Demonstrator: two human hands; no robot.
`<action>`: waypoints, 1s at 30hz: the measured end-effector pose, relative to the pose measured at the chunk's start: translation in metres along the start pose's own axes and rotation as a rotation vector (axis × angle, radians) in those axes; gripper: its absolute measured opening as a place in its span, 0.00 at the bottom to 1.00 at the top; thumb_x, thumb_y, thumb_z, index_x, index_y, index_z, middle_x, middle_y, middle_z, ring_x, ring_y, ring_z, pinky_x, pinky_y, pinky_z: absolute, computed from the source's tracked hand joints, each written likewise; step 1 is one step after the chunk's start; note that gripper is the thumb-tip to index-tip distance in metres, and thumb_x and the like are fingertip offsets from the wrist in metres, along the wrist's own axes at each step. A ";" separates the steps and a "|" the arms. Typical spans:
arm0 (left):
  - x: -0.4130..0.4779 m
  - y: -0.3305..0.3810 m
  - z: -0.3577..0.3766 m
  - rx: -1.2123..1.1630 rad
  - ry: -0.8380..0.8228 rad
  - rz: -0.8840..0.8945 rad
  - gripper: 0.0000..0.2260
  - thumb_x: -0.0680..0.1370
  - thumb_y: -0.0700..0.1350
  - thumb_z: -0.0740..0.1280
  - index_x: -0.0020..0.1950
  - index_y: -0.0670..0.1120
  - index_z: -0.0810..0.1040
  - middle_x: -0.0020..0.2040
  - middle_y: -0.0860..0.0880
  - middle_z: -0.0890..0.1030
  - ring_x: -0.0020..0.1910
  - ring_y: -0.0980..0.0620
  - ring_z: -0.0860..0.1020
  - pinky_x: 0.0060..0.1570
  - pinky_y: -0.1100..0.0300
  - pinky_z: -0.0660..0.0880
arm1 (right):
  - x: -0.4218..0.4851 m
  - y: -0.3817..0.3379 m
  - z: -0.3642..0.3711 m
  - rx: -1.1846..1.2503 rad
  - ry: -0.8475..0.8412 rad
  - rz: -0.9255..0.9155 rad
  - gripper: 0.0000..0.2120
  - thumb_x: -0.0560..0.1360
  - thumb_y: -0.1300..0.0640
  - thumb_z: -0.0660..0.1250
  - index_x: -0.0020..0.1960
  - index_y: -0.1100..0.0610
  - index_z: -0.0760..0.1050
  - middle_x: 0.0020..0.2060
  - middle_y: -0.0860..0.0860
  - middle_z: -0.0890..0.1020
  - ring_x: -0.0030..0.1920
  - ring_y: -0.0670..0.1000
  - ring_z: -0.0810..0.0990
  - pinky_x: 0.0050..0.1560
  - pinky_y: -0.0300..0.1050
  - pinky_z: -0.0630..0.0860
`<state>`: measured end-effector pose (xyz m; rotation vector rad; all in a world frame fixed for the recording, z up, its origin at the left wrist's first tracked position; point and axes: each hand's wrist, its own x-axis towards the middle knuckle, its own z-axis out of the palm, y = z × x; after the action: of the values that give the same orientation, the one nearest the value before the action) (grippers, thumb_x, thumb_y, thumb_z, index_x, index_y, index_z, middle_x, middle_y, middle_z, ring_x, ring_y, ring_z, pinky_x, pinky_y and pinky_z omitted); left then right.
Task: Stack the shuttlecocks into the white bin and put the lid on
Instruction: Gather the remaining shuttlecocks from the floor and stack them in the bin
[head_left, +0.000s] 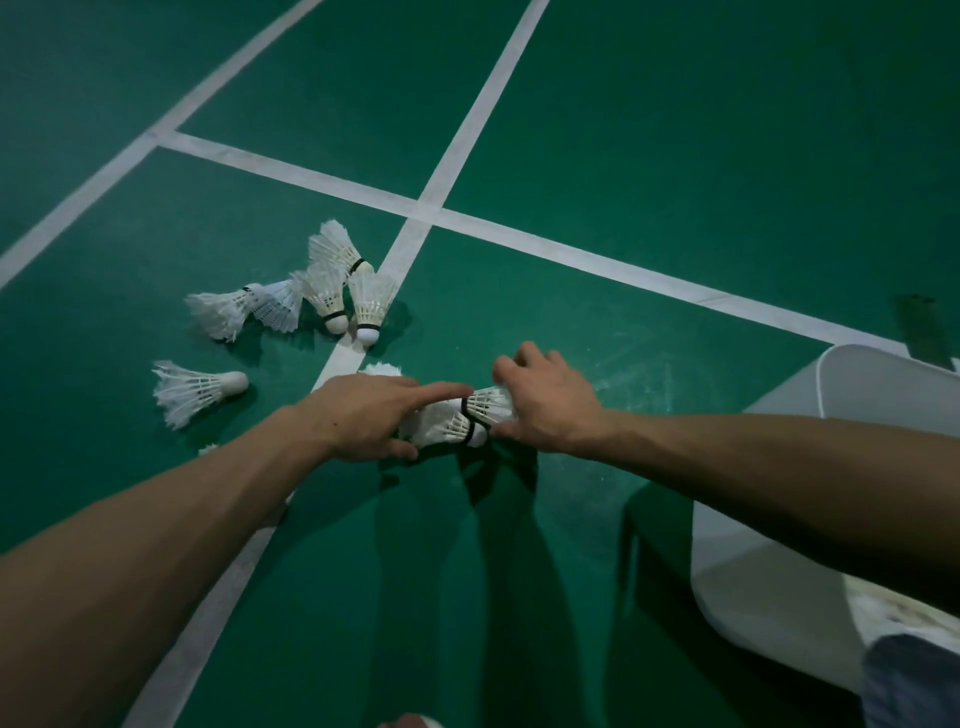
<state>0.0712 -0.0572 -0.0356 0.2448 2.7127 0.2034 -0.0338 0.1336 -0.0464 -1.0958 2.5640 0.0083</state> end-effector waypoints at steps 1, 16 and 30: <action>0.001 0.001 0.000 0.043 0.014 -0.022 0.38 0.75 0.58 0.67 0.74 0.68 0.43 0.61 0.51 0.74 0.57 0.48 0.75 0.47 0.56 0.73 | 0.000 0.001 0.000 0.008 -0.003 0.009 0.29 0.68 0.40 0.72 0.62 0.51 0.67 0.57 0.53 0.70 0.55 0.57 0.72 0.55 0.56 0.74; 0.007 0.015 0.000 -0.394 0.073 -0.193 0.15 0.77 0.45 0.66 0.64 0.52 0.75 0.59 0.49 0.80 0.52 0.52 0.77 0.52 0.60 0.71 | -0.006 0.027 -0.028 0.321 0.078 0.102 0.20 0.67 0.59 0.77 0.58 0.57 0.78 0.56 0.54 0.79 0.52 0.52 0.76 0.52 0.41 0.72; 0.026 0.100 -0.054 -1.104 0.482 -0.280 0.14 0.71 0.36 0.74 0.54 0.50 0.80 0.49 0.55 0.80 0.43 0.48 0.78 0.50 0.47 0.80 | -0.092 0.089 -0.106 0.646 0.355 0.249 0.21 0.63 0.61 0.80 0.54 0.54 0.80 0.51 0.52 0.82 0.41 0.51 0.82 0.31 0.39 0.76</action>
<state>0.0394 0.0399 0.0209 -0.5593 2.5489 1.7443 -0.0707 0.2453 0.0713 -0.5629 2.6653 -0.9544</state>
